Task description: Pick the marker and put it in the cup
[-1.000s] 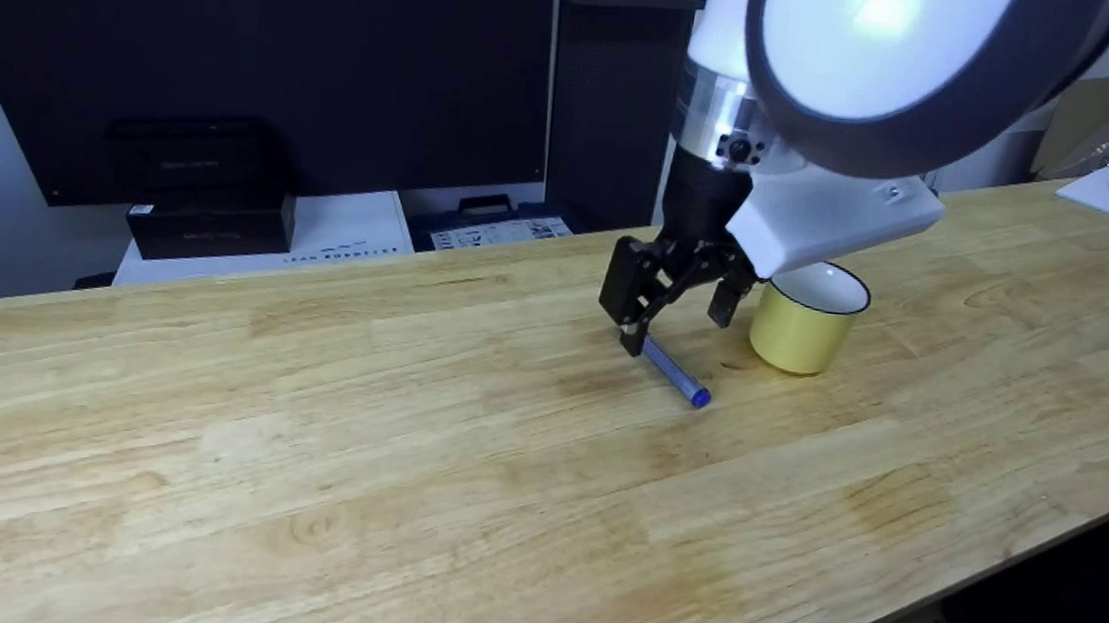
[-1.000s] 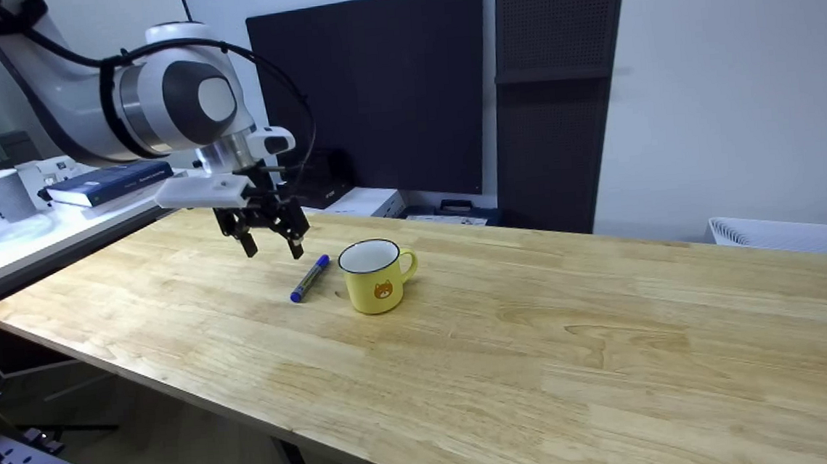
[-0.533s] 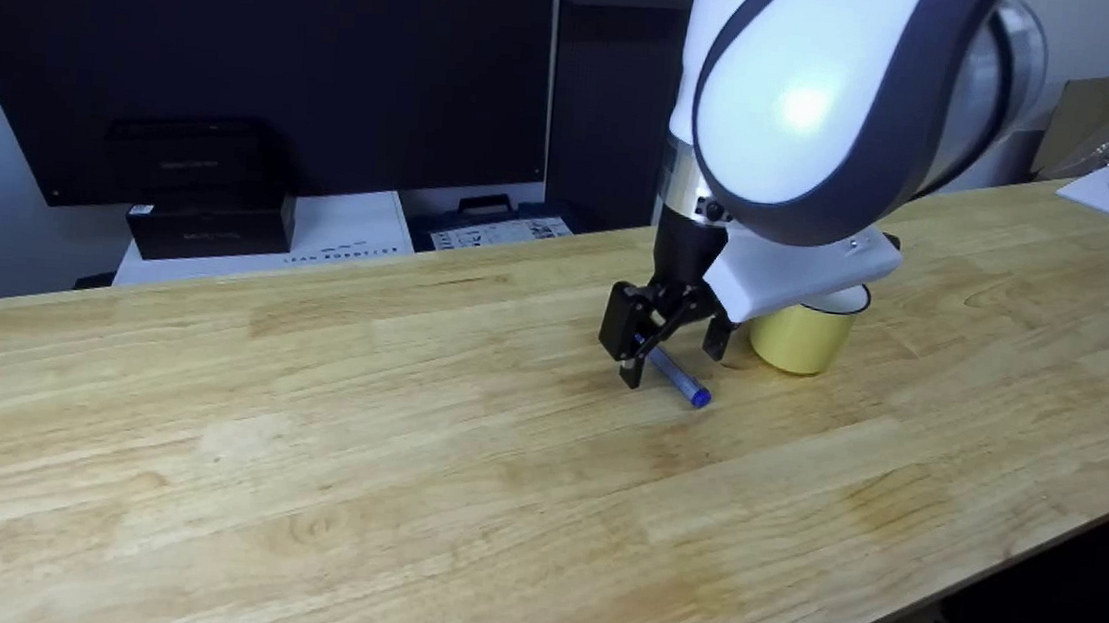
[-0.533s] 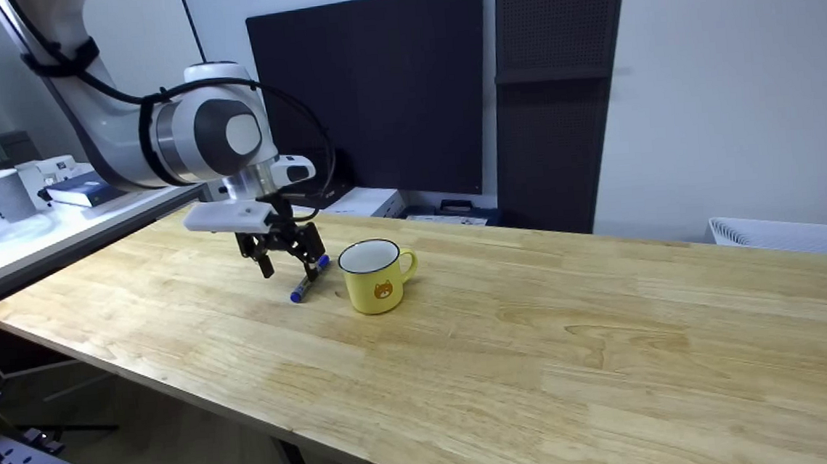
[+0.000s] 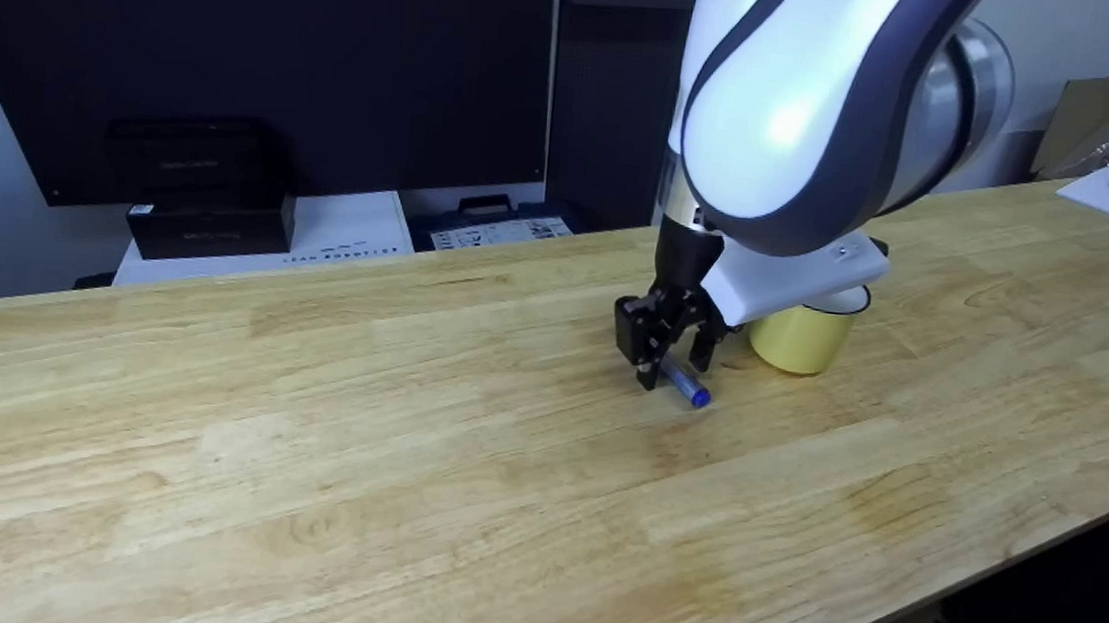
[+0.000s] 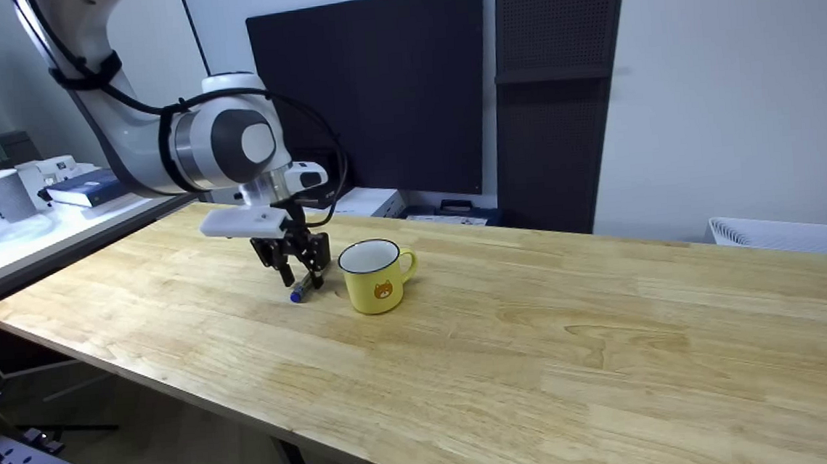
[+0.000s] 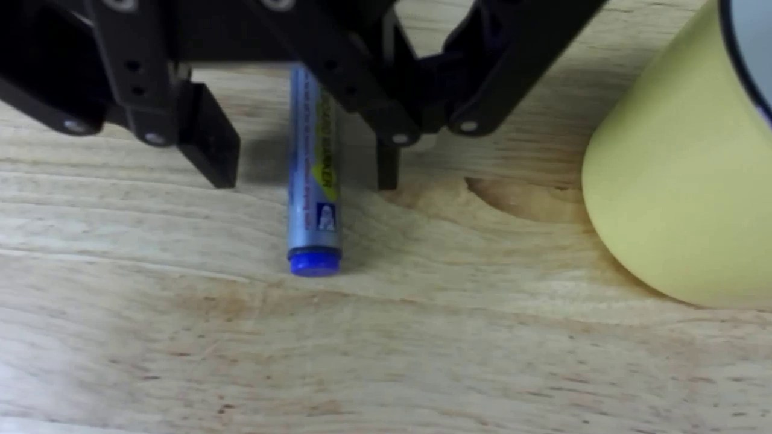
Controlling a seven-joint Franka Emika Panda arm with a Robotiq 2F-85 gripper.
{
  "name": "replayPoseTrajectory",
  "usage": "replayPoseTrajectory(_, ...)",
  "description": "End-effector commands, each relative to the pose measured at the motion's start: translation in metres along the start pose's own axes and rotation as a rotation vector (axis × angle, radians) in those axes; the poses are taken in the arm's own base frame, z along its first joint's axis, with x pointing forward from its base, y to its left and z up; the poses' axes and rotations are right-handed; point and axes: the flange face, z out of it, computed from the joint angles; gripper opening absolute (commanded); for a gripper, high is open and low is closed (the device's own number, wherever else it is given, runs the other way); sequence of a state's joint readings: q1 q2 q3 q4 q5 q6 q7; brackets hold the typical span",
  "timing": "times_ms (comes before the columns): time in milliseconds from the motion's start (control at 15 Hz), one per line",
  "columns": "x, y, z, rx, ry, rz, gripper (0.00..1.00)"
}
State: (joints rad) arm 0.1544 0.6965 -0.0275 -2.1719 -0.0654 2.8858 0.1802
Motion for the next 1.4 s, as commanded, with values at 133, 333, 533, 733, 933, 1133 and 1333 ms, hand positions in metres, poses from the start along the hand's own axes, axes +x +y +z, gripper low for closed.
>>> replayPoseTrajectory(133, 0.012, 0.004, -0.002, 0.001, 0.01, 0.004, 0.19)
replayPoseTrajectory(333, 0.012, 0.007, -0.008, 0.001, 0.023, 0.007, 0.01)
replayPoseTrajectory(533, 0.012, 0.01, -0.023, 0.014, 0.031, 0.007, 0.05)
replayPoseTrajectory(733, 0.014, 0.022, -0.061, 0.025, 0.009, 0.013, 0.05)
replayPoseTrajectory(933, 0.016, 0.033, -0.11, 0.068, 0.015, -0.002, 0.05)
replayPoseTrajectory(1133, 0.011, 0.039, -0.166, 0.102, -0.016, -0.001, 0.05)
replayPoseTrajectory(1333, -0.008, 0.049, -0.218, 0.093, -0.125, 0.076, 0.05)
